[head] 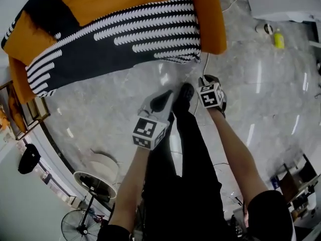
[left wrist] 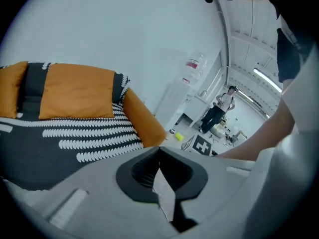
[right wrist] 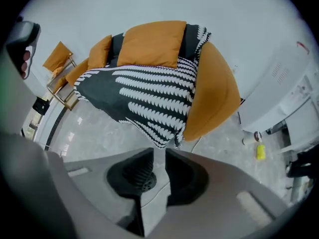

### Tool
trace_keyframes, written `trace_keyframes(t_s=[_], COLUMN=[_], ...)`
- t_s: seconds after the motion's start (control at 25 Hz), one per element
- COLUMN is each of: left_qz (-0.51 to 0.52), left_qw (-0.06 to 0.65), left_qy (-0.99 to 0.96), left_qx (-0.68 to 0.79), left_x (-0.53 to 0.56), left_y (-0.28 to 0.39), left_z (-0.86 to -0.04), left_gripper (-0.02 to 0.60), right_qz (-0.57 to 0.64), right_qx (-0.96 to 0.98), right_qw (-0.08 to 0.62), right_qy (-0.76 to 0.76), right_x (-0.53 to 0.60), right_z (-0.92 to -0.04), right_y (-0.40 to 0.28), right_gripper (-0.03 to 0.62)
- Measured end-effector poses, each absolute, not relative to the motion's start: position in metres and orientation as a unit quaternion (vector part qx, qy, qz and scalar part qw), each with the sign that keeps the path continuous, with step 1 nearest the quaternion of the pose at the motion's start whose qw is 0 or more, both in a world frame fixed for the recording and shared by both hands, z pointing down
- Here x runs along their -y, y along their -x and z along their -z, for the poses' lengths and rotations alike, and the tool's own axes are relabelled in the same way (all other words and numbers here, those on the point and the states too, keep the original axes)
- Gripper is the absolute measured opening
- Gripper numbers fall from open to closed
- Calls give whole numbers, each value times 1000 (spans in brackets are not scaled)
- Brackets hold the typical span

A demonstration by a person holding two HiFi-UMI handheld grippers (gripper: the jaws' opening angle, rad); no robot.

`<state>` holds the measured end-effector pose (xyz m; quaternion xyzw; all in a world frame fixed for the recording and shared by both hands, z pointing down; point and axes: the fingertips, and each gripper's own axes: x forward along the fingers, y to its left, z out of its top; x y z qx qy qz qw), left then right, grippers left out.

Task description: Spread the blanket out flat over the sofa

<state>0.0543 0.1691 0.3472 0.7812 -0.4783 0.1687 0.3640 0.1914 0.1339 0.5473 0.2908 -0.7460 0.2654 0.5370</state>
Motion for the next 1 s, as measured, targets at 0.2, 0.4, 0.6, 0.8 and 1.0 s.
trace_keyframes(t_s=[0.2, 0.4, 0.6, 0.8, 1.0], left_qz=[-154, -150, -125, -120, -125], left_qw=[385, 389, 390, 364, 333], left_qy=[-761, -759, -758, -781, -800], left_qx=[500, 500, 508, 493, 483], left_x=[-178, -191, -200, -213, -238], left_y=[-56, -38, -4, 38, 85], left_z=[-319, -292, -265, -225, -186], left_gripper=[2, 2, 2, 2, 2], right_qz=[-286, -298, -284, -291, -288], right_qx=[765, 777, 788, 803, 817], right_qw=[504, 472, 454, 405, 376], right_qy=[-282, -292, -304, -327, -330], right_x=[-128, -123, -118, -133, -174], right_z=[-492, -429, -371, -307, -255], right_y=[-171, -134, -99, -55, -8], right_gripper=[79, 78, 48, 20, 18])
